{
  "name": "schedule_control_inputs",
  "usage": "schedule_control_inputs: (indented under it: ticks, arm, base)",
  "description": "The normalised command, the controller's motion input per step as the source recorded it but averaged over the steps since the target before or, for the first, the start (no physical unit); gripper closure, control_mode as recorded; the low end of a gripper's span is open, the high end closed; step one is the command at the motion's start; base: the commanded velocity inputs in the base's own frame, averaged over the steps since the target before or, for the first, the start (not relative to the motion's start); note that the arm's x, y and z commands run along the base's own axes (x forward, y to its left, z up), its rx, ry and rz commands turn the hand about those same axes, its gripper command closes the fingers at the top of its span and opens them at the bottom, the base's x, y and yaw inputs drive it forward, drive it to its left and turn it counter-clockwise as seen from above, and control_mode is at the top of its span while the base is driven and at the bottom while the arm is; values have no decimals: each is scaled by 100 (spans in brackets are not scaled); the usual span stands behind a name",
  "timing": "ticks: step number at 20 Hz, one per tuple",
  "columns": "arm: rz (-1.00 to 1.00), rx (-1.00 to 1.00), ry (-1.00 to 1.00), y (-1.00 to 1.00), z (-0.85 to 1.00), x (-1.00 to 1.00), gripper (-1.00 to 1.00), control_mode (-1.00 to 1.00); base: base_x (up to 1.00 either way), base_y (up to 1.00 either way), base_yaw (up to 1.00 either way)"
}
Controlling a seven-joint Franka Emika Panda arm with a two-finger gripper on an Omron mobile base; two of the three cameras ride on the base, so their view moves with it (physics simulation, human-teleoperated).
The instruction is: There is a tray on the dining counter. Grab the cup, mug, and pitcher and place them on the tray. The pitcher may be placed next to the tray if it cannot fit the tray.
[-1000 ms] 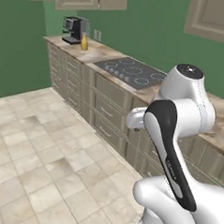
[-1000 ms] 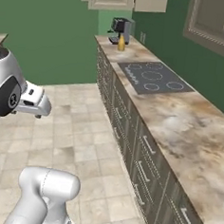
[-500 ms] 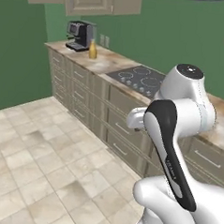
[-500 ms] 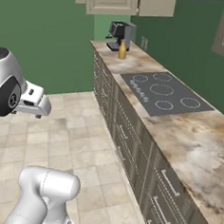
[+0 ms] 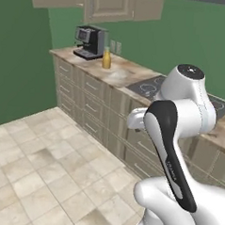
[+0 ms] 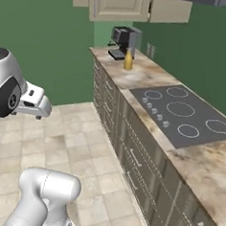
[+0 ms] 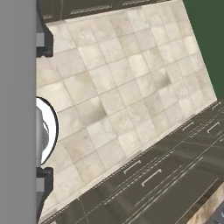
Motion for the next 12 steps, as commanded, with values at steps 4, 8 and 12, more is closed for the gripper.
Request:
schedule_control_inputs:
  ticks: [4, 8, 12]
  arm:
    - [0, 0, 0, 0, 0, 0, -100, 100]
    - [0, 0, 0, 0, 0, 0, -100, 100]
    - [0, 0, 0, 0, 0, 0, -100, 100]
  base:
    - [100, 81, -6]
    - [100, 83, -7]
    - [100, 85, -8]
